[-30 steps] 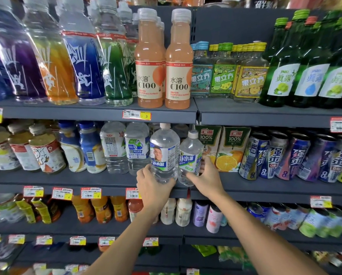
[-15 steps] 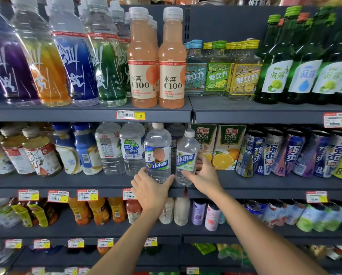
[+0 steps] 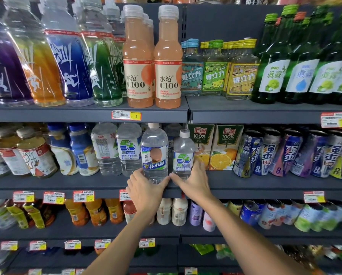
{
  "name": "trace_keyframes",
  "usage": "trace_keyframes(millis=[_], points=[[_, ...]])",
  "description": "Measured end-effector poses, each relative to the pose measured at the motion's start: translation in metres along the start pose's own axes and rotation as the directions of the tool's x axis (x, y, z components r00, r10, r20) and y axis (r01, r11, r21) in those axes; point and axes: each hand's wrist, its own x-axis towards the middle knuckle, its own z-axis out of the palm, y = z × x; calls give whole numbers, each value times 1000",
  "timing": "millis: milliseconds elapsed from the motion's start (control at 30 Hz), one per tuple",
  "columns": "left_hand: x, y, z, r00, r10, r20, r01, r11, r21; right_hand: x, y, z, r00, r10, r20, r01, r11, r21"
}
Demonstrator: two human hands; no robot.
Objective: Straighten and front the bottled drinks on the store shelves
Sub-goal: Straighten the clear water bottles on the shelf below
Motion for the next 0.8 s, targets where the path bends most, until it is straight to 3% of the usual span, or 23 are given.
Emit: trace_keyframes(millis=[100,267,433,567,733,800], points=[[1,-1,0,1000,-2,12,2,1000,5,0,5,-1,998,2,66,-1,1000,-4],[0,-1,-3,999,14,38,-14,1000,-8,0,1,-1,1000,13,-14,-14,995,-100],[-2,-15,-9,989,121,81,-119,993,-24,-4,8,4,999,-28,29,28,999,-20],[0,-18,-15,981,139,133,-134,990,-42,-2,9,-1,1000,-10,23,11,998,-54],[17,-28,-31,952,217,217,-203,975,-85,8,15,-15,959,-22,281,35,998,-44],[21,-27,-36,936,249,248,-232,968,-96,13,16,-19,946,-27,323,58,995,-85]])
